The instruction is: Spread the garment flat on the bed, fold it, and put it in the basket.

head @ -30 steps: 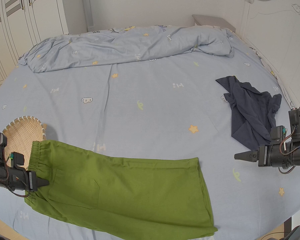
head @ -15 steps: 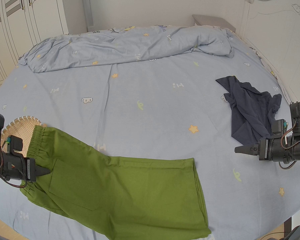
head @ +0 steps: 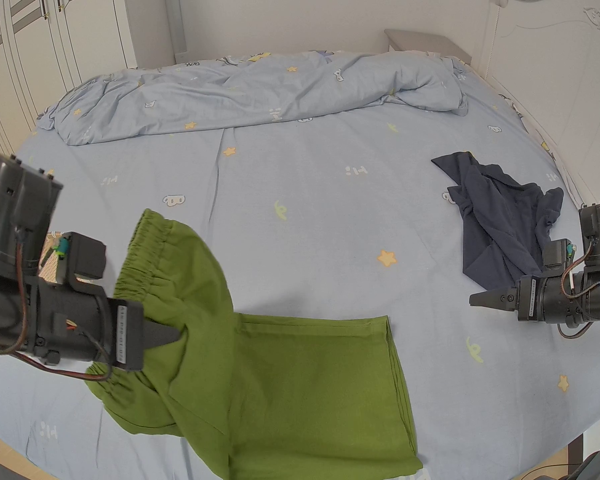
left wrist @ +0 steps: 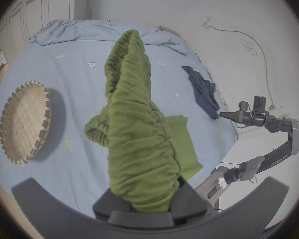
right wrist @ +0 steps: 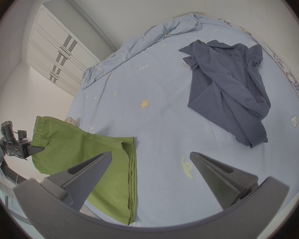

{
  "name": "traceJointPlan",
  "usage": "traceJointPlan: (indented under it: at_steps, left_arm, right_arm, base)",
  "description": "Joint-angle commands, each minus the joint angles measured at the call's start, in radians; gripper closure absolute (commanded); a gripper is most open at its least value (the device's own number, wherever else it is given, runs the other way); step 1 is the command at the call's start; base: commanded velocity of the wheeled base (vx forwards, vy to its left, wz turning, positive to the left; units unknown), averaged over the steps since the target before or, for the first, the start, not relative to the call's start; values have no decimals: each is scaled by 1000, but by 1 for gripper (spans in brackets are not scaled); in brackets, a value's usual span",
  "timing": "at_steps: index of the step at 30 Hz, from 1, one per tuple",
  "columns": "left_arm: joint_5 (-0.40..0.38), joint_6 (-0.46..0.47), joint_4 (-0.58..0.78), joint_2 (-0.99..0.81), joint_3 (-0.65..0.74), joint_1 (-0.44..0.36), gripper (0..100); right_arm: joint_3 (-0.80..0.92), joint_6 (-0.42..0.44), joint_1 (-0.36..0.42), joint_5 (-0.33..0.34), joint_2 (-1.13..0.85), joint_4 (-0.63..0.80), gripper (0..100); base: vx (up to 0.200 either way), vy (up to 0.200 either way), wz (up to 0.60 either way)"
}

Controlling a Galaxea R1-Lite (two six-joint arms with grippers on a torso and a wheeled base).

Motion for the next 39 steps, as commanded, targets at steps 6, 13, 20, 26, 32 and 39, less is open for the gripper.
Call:
traceJointPlan:
  at_steps: [6,13,20,26,32,39]
  left_arm:
    - [57,-119,-5,220,-106,-235,100]
    - [75,-241,-100,318,-123,-292,100]
    - [78,-323,-190,364,-125,-328,100]
    - [78,-372,-264,412,-125,-359,0]
    - [84,-455,-394,427,-122,-373,0]
    - [72,-514,-491,384,-68,-325,0]
  right_arm:
    - [5,0,0,-2,11,0,0]
    - [8,0,2,-4,36,-1,0]
    - [10,1,2,-4,39,-1,0]
    - [11,1,2,-4,40,-1,0]
    - [11,1,2,-4,42,-1,0]
    - [11,3,2,-4,51,-1,0]
  base:
    - [0,0,0]
    - [0,0,0]
    - [0,0,0]
    - [0,0,0]
    - [0,0,0]
    - [0,0,0]
